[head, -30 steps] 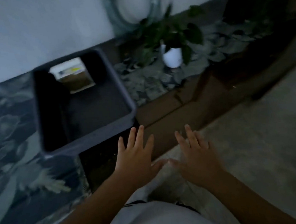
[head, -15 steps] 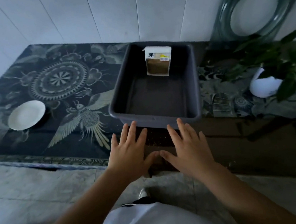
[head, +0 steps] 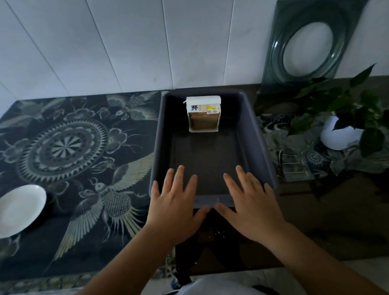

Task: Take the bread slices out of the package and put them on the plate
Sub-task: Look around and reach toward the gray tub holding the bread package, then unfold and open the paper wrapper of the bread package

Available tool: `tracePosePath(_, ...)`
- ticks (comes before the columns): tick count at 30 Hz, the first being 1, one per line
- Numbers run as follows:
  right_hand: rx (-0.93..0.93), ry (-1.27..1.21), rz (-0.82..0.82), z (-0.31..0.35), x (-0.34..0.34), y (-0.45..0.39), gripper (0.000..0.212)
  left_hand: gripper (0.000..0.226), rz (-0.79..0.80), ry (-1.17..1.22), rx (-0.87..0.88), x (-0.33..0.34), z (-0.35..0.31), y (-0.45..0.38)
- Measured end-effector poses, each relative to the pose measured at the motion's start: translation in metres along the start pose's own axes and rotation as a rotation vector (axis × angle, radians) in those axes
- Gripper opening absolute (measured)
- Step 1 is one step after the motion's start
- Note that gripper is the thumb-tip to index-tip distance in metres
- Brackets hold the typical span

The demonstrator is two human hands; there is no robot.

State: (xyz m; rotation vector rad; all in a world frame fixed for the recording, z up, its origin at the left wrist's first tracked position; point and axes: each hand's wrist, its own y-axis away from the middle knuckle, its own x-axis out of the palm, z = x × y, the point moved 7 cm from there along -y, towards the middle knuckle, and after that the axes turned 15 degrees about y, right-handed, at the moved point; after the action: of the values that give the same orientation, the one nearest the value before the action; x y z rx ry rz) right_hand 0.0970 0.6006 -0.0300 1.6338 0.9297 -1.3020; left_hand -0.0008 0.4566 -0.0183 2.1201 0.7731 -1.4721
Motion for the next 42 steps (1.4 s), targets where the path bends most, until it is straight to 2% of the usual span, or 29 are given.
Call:
tracePosePath(12,0.039,0.001,-0.006,-0.013,-0.006,-0.090,0.087,0.081,-0.016,-0.015,0.049,-0.016,0.025,-0.087)
tracePosePath(24,0.036,0.059,-0.071,-0.056,-0.015,-0.259,0.086,0.083,-0.026,-0.029,0.042,-0.018,0.054,-0.245)
tracePosePath(26,0.023,0.065,-0.144,-0.062,-0.022,-0.284,0.080,0.082,-0.014,-0.009,0.079,-0.015,0.058,-0.271)
tracePosePath(30,-0.031,0.070,-0.344,-0.070,-0.037,-0.331,0.054,0.076,-0.012,0.017,0.143,-0.013,0.065,-0.324)
tracePosePath(35,-0.077,0.115,-0.328,-0.073,-0.040,-0.386,0.047,0.068,-0.051,-0.039,0.263,-0.009,0.068,-0.383)
tracePosePath(39,-0.153,0.197,-0.312,-0.070,-0.035,-0.413,0.034,0.059,-0.015,-0.090,0.276,0.004,0.077,-0.415)
tracePosePath(42,-0.206,0.216,-0.327,-0.070,-0.035,-0.424,0.033,0.052,-0.002,-0.096,0.268,0.009,0.086,-0.428)
